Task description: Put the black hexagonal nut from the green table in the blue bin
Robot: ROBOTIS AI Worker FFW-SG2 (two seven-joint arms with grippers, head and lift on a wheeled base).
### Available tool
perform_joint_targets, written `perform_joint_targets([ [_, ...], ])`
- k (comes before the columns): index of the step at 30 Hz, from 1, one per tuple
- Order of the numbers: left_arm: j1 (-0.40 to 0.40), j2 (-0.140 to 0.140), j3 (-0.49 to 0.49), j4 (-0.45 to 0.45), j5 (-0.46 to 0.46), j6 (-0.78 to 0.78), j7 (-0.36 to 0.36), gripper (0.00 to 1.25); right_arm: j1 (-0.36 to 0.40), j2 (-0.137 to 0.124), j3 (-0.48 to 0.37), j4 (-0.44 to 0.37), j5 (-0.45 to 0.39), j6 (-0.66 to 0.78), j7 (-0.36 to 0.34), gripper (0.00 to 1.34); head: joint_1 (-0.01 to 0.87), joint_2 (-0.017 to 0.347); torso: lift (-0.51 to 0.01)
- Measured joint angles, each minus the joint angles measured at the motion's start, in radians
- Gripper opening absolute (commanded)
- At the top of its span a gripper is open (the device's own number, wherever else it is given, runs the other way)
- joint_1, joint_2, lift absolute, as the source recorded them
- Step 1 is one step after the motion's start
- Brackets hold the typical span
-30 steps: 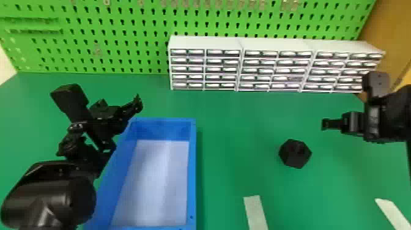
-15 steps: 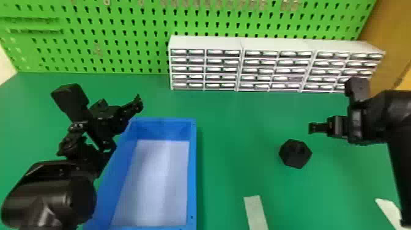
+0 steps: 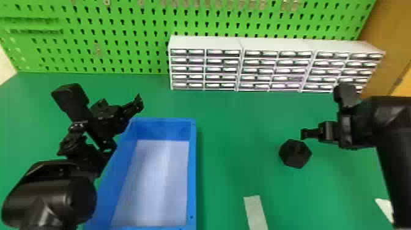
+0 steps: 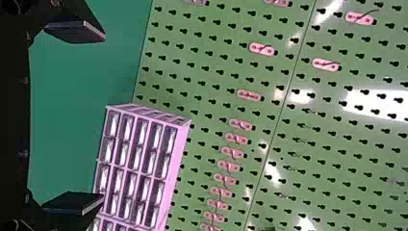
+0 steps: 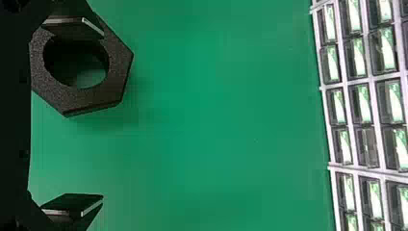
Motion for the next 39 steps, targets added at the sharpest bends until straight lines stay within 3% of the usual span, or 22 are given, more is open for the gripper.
perform_joint_targets([
  [39,-0.002,0.0,-0.003,0.0,0.003,0.0,-0.005,1.13,0.009,0.002,-0.004,0.085,0.034,-0.047,0.0,1.23,0.692,0.009,-0.097],
])
